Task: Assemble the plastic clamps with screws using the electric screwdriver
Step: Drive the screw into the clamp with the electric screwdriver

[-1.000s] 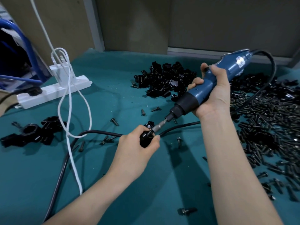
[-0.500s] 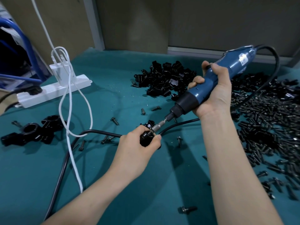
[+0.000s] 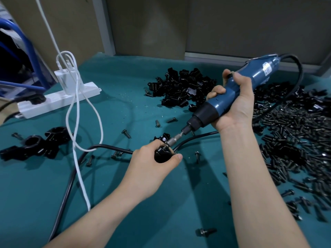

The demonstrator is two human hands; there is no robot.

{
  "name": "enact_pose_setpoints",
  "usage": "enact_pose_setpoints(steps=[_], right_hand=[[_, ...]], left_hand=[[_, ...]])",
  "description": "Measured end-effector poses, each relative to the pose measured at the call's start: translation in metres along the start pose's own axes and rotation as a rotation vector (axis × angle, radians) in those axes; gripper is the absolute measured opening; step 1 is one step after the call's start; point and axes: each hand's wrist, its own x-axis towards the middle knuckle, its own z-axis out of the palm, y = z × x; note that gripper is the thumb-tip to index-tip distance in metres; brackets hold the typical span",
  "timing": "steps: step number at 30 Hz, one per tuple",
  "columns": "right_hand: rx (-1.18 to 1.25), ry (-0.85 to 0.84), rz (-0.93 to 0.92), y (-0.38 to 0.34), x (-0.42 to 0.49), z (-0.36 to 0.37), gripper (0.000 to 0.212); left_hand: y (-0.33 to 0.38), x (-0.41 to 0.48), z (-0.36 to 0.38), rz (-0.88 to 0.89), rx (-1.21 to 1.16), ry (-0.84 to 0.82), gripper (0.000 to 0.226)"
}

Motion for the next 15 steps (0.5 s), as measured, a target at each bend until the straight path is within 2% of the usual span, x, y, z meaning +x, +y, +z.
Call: enact_pose_setpoints(steps=[8, 15], right_hand=[[0.039, -0.169, -0.045, 0.0015, -0.0029, 0.0023, 0.006], [0.014, -0.183, -0.046, -0.0007, -0.0024, 0.0004, 0.004]], left_hand=[[0.0015, 0.0005, -0.0032, -0.089, -0.198, -0.199, 0.020], [0.0019, -0.0011, -0.0030, -0.105, -0.241, -0.259, 0.020]])
